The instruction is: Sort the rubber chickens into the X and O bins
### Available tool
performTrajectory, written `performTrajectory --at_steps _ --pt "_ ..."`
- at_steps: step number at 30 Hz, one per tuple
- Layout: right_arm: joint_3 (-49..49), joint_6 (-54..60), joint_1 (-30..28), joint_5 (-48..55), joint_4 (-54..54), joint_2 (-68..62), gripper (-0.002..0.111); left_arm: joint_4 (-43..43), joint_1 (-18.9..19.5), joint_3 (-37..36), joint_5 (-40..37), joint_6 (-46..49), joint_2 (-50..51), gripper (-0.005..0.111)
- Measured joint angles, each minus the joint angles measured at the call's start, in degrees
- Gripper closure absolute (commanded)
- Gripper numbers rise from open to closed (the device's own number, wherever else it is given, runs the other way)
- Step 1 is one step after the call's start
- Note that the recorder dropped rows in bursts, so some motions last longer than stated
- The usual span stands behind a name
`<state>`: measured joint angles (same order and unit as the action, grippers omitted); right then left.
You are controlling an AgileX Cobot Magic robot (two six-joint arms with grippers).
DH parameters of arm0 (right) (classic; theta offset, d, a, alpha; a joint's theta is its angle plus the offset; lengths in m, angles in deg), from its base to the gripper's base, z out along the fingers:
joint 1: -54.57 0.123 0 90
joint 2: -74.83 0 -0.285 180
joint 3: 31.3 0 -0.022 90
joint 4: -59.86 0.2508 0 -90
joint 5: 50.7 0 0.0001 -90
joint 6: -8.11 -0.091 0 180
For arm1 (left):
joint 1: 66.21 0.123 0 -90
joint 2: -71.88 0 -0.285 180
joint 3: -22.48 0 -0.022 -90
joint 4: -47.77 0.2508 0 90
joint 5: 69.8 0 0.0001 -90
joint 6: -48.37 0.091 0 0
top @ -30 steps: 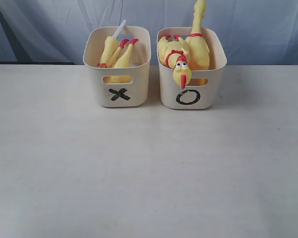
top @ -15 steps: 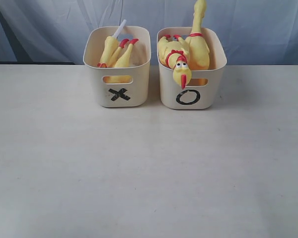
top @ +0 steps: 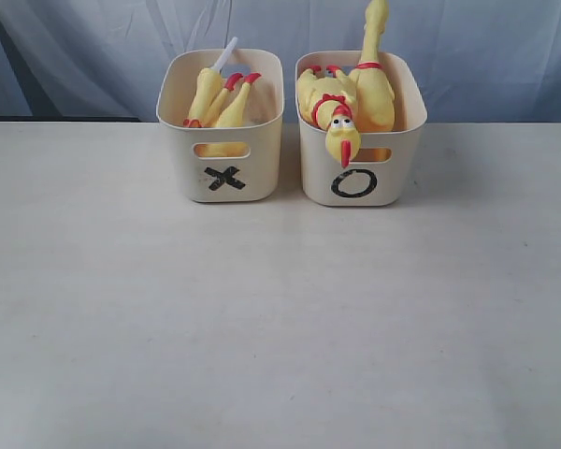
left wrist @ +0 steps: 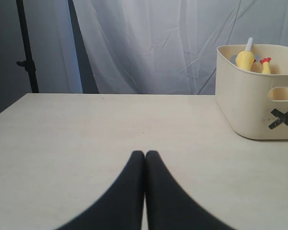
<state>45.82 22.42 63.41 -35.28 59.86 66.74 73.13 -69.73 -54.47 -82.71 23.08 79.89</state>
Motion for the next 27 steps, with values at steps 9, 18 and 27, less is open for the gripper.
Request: performTrajectory --at_steps 9,18,27 --pt "0.0 0.0 0.0 0.1 0.7 0.0 0.109 0.0 0.0 0.0 0.0 0.0 0.0 0.106" --pt "0.0 0.0 0.0 0.3 0.4 0.0 0.109 0.0 0.0 0.0 0.0 2.9 0.0 0.106" --pt "0.0 -9.0 0.0 1.5 0.5 0.0 0.109 0.0 0.0 0.0 0.0 10.2 0.0 0.106"
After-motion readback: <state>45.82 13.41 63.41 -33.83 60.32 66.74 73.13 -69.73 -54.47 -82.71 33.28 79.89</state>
